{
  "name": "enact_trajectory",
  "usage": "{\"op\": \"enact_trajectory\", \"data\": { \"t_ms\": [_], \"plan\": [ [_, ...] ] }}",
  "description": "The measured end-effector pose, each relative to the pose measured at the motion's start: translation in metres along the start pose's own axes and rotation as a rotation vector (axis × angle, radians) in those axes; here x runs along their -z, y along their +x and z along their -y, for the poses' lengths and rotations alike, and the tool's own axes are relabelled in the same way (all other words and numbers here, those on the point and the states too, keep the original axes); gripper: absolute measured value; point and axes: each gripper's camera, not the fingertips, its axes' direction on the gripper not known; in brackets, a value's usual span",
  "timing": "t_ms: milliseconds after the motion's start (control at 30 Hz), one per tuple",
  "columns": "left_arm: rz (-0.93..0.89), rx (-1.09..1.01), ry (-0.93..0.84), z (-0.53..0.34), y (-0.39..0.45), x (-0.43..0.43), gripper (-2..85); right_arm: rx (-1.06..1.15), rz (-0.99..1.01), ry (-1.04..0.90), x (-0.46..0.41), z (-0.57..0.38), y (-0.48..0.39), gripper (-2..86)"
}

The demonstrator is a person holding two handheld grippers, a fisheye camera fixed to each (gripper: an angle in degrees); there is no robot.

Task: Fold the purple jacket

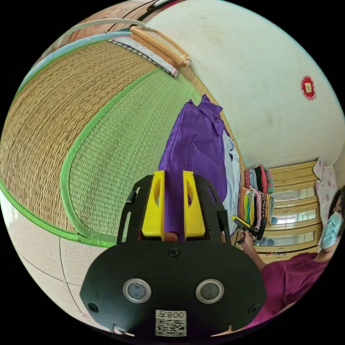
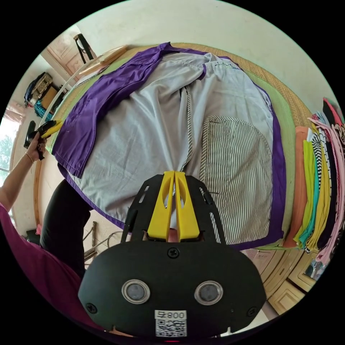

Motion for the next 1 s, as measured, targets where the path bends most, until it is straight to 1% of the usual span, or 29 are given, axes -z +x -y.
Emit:
{"op": "enact_trajectory", "data": {
  "t_ms": [100,167,200,233,267,300,367,467,567,667,733,867,1000],
  "plan": [
    [-0.015,0.015,-0.043,-0.020,-0.010,0.013,9.8,0.009,0.063,0.079,0.027,0.009,-0.003,0.8],
    [-0.015,0.024,-0.056,-0.030,-0.014,0.022,10.1,0.031,0.157,0.122,0.038,0.018,-0.012,1.4],
    [-0.022,0.034,-0.062,-0.037,-0.017,0.027,10.2,0.050,0.251,0.128,0.039,0.025,-0.022,2.1],
    [-0.025,0.038,-0.064,-0.039,-0.019,0.030,9.7,0.071,0.343,0.117,0.033,0.033,-0.035,3.1],
    [-0.016,0.040,-0.073,-0.045,-0.021,0.036,8.8,0.087,0.384,0.106,0.029,0.036,-0.042,3.7],
    [0.011,0.048,-0.096,-0.049,-0.023,0.039,5.0,0.115,0.435,0.072,0.019,0.043,-0.058,4.6],
    [0.032,0.048,-0.105,-0.053,-0.021,0.051,2.3,0.151,0.485,0.033,0.007,0.051,-0.081,5.3],
    [-0.015,-0.036,-0.041,-0.052,0.003,0.091,1.2,0.221,0.546,0.010,0.010,0.062,-0.115,5.9],
    [-0.011,-0.147,-0.043,-0.044,0.035,0.121,0.9,0.378,0.527,0.052,0.036,0.070,-0.163,7.5],
    [-0.036,-0.182,-0.060,-0.038,0.054,0.132,0.9,0.561,0.479,0.044,0.047,0.075,-0.220,9.0],
    [-0.047,-0.186,-0.056,-0.036,0.061,0.136,0.9,0.683,0.331,0.032,0.044,0.070,-0.254,9.7],
    [-0.114,-0.172,-0.046,-0.035,0.066,0.147,1.2,0.752,0.231,-0.010,0.036,0.060,-0.265,8.5],
    [-0.104,-0.197,-0.041,-0.038,0.076,0.162,3.0,0.728,0.206,-0.054,0.037,0.067,-0.256,2.5]
  ]
}}
